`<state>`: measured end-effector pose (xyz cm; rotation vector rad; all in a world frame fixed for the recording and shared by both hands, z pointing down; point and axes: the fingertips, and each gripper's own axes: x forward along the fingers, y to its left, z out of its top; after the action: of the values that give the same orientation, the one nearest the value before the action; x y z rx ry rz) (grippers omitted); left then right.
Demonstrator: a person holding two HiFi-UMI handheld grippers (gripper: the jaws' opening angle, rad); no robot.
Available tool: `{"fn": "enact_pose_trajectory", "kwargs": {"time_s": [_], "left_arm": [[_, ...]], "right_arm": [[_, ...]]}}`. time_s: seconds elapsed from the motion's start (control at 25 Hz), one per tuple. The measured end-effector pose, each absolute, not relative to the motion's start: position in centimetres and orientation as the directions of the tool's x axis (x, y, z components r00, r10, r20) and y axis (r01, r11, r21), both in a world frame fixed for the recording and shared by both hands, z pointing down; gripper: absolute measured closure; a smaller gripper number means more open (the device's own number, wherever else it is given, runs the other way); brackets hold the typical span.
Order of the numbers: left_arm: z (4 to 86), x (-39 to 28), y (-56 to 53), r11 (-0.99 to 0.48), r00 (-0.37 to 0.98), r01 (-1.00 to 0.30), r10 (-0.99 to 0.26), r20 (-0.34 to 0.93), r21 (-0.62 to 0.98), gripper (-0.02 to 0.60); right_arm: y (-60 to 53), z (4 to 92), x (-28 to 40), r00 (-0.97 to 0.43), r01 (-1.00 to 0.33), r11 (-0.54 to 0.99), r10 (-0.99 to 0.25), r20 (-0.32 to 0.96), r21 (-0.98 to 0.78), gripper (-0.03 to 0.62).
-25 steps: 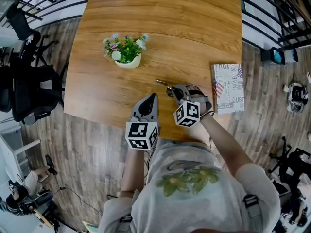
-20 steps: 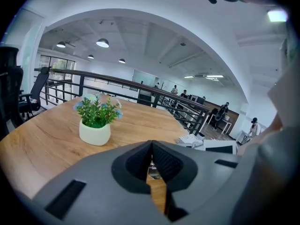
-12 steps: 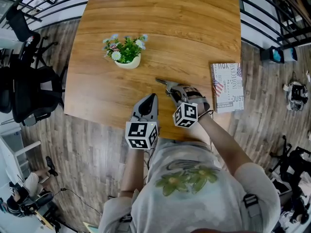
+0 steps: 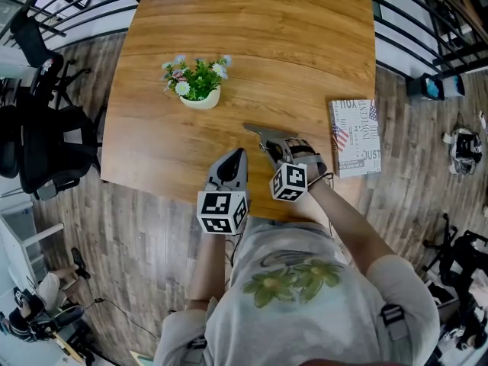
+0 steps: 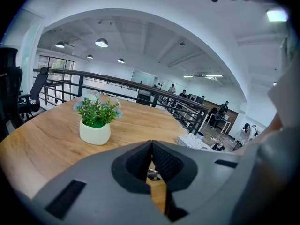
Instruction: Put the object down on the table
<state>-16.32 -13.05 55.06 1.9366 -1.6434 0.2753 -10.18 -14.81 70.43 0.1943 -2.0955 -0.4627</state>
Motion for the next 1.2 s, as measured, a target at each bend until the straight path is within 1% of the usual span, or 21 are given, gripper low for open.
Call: {"fn": "enact_pose_trajectory", "kwargs": {"time_s": [0.12, 0.24, 0.36, 0.48, 0.64, 0.76, 1.0, 1.12, 1.2], "left_arm": [[55.1, -16.2, -12.9, -0.077, 0.221, -0.954, -0.834, 0.506, 0.290, 0.566], [55.0, -16.0, -12.9, -0.083, 0.224, -0.954, -0.834, 0.503, 0.288, 0.566], [54.7, -15.9, -12.7, -0.088, 0.227, -0.954, -0.836, 0.499, 0.287, 0.566], [54.7, -15.8, -12.6, -0.092, 0.226, -0.956, -0.835, 0.501, 0.278, 0.566], [54.4, -15.9, -12.4, -0.094, 0.221, -0.959, -0.838, 0.498, 0.267, 0.566], [54.0, -15.8, -12.2, -0.097, 0.217, -0.962, -0.842, 0.493, 0.257, 0.566], [52.8, -15.5, -11.8, -0.106, 0.212, -0.965, -0.854, 0.476, 0.240, 0.566], [52.3, -15.4, -11.3, -0.106, 0.209, -0.966, -0.859, 0.467, 0.238, 0.566], [51.9, -15.3, -11.0, -0.109, 0.207, -0.967, -0.863, 0.461, 0.232, 0.566]], "right_arm": [[-14.8, 70.6, -10.2, -0.539, 0.048, 0.921, -0.302, 0.786, 0.386, 0.496], [-14.5, 70.7, -10.2, -0.531, 0.060, 0.933, -0.271, 0.803, 0.355, 0.462], [-14.1, 70.4, -10.1, -0.531, 0.064, 0.945, -0.239, 0.813, 0.320, 0.451], [-14.0, 69.2, -10.1, -0.557, 0.027, 0.960, -0.217, 0.801, 0.279, 0.451], [-14.2, 67.0, -9.9, -0.601, -0.027, 0.965, -0.223, 0.768, 0.259, 0.453], [-14.3, 65.1, -9.7, -0.637, -0.078, 0.968, -0.231, 0.735, 0.237, 0.468], [-14.5, 60.8, -9.3, -0.700, -0.177, 0.963, -0.267, 0.663, 0.202, 0.479], [-14.3, 59.0, -8.9, -0.715, -0.224, 0.959, -0.283, 0.639, 0.174, 0.500], [-14.1, 57.8, -8.6, -0.727, -0.258, 0.954, -0.296, 0.620, 0.153, 0.528]]}}
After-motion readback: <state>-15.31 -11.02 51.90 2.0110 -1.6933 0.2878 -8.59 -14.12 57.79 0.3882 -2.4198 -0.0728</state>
